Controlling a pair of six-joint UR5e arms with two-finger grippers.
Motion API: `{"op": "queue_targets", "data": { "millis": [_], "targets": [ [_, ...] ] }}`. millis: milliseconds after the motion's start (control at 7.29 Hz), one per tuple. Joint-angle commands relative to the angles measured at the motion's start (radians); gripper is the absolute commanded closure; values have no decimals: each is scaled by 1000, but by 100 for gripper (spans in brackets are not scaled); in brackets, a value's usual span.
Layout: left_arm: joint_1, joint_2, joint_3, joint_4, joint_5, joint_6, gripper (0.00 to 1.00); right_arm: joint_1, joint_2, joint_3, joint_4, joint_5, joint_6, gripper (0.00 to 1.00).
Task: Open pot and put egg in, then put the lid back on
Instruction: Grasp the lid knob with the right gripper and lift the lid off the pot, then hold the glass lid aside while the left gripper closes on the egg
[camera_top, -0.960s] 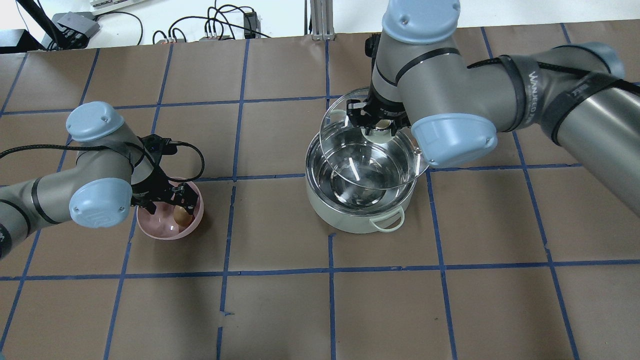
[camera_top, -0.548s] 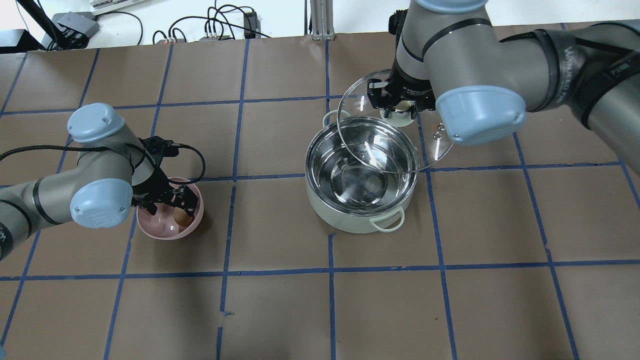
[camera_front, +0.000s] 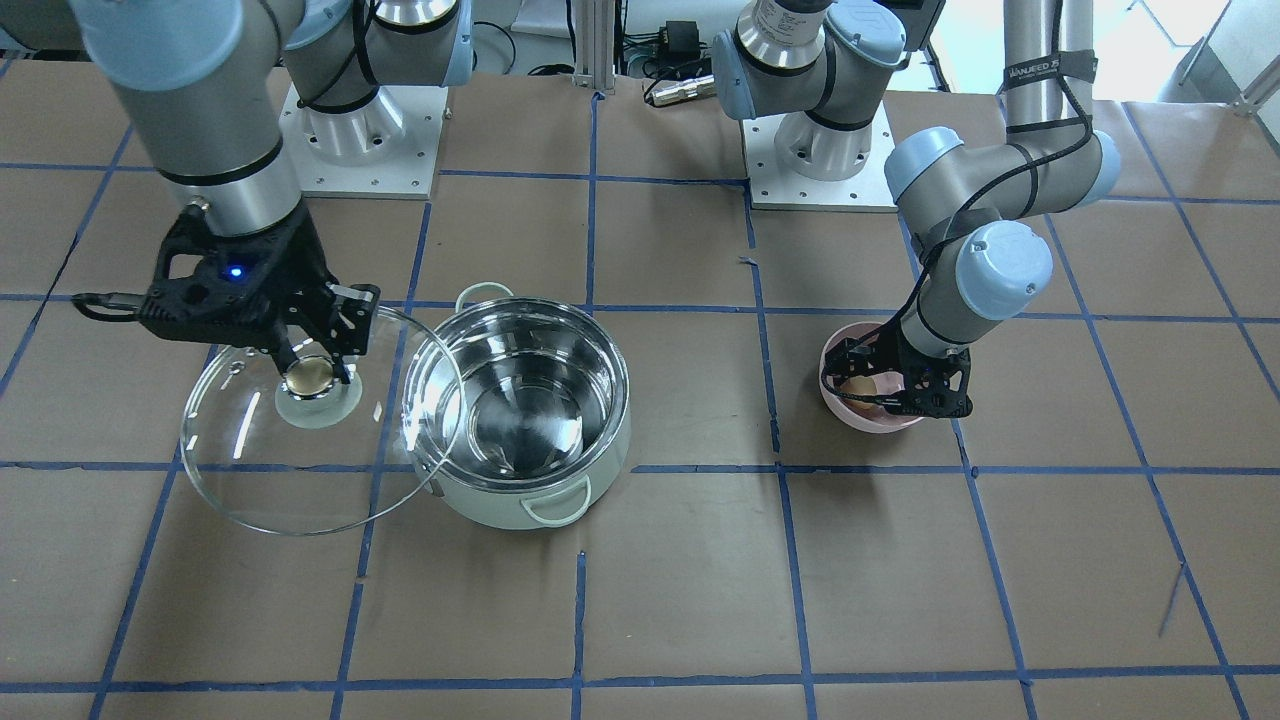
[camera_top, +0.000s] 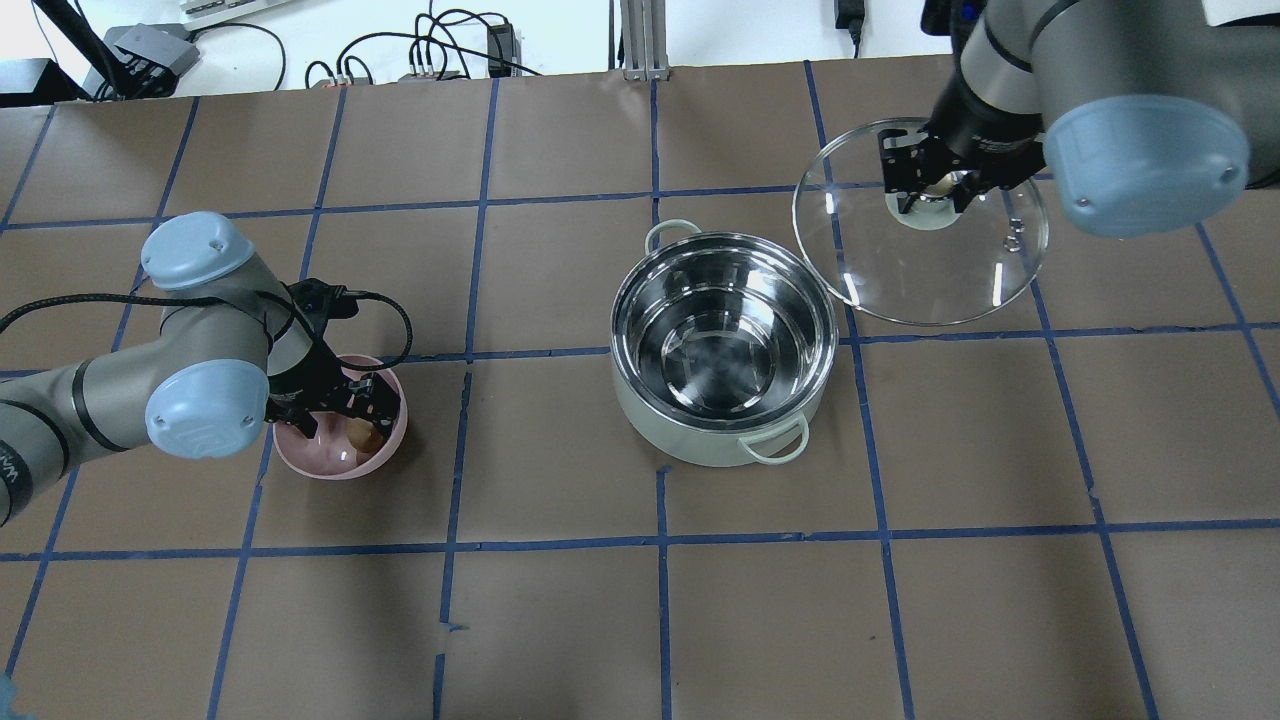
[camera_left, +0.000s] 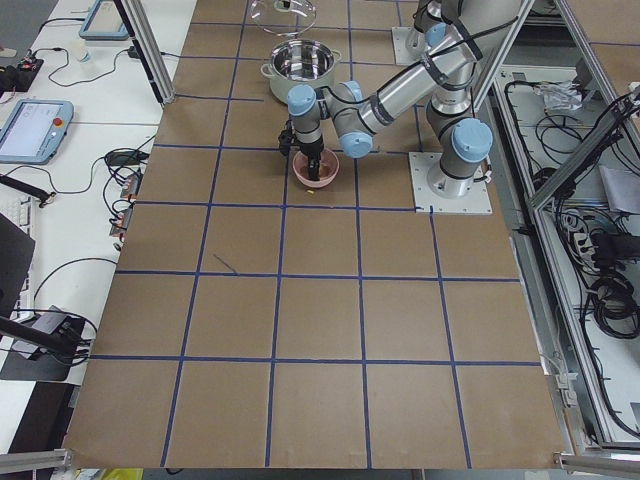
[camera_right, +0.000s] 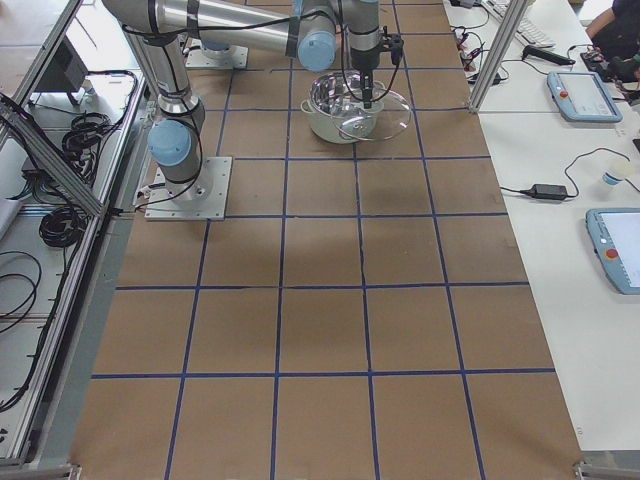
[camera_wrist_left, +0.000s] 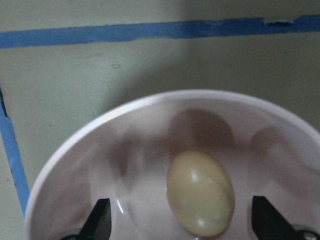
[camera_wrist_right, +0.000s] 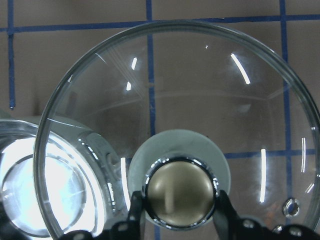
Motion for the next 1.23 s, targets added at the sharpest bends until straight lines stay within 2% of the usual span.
{"op": "queue_targets", "data": {
  "millis": [0,137,274,411,548,685,960,1097],
  "targets": [
    [0,-20,4,9,-4,-2,3,-77,-2,15,14,2,-116,74],
    [0,-23,4,9,-4,-1,5,-77,-2,20,12,4,-121,74],
    [0,-28,5,9,-4,-1,20,-77,-3,20,12,4,-121,74],
    [0,-28,5,9,-4,-1,43,-77,-2,20,12,4,-121,74],
    [0,-28,7,9,-4,-1,61,-79,-2,21,12,5,-121,74],
    [0,-27,8,11,-4,1,73,-77,-2,21,12,5,-121,74],
    [0,-26,11,12,-4,2,94,-77,-3,23,12,7,-123,74],
    [0,-25,16,12,-4,2,97,-77,-6,23,10,7,-123,74]
  ]
}}
